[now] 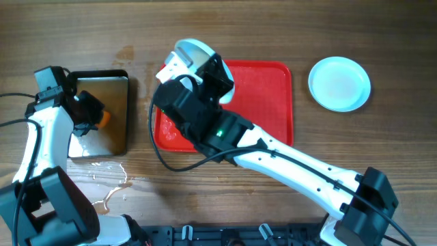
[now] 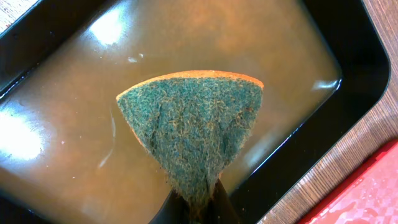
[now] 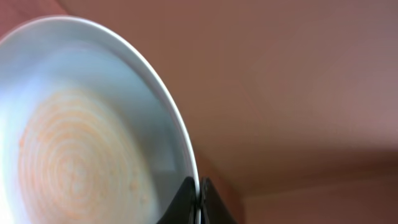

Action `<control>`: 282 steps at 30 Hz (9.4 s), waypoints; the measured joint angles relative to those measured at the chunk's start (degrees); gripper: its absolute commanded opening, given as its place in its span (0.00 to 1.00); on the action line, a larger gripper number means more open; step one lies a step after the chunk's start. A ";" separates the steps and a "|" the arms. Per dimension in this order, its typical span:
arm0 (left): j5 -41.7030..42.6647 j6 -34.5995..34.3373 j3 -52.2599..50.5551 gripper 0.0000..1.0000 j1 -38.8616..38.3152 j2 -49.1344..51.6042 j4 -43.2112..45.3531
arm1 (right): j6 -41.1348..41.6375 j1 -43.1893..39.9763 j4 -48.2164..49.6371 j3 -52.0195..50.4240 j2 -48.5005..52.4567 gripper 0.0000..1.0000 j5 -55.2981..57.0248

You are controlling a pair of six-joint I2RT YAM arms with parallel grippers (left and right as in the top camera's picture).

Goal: Clean dirty plates on tray and stack at the side

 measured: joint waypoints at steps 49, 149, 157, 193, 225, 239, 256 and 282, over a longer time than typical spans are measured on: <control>0.02 0.00 -0.02 0.04 0.00 0.00 3.54 | 43.60 -71.36 -19.15 -12.24 0.15 1.00 -92.08; 10.29 3.54 -0.26 1.00 1.11 -31.91 -11.41 | 48.43 -30.42 -39.26 -13.97 -40.87 1.00 -55.23; 10.47 3.54 -0.26 1.00 1.11 -31.89 -11.54 | 39.45 -50.31 -12.33 -43.67 -69.18 1.00 -65.18; 10.47 3.54 -0.26 1.00 1.11 -31.85 -11.52 | 26.69 -61.07 21.75 -83.91 -98.20 1.00 -72.46; 11.72 11.96 -12.22 1.00 -15.98 -41.55 1.05 | 26.56 -61.07 21.77 -83.91 -98.20 1.00 -72.63; 11.28 13.53 -44.92 1.00 -21.86 -65.33 30.69 | 26.56 -61.07 21.77 -83.91 -98.20 1.00 -72.63; 8.48 13.70 -57.55 1.00 -22.32 -83.76 37.68 | 26.56 -61.07 21.77 -83.91 -98.20 1.00 -72.63; 4.92 20.76 -59.89 1.00 -23.74 -91.58 35.19 | 26.56 -61.07 21.77 -83.91 -98.20 1.00 -72.63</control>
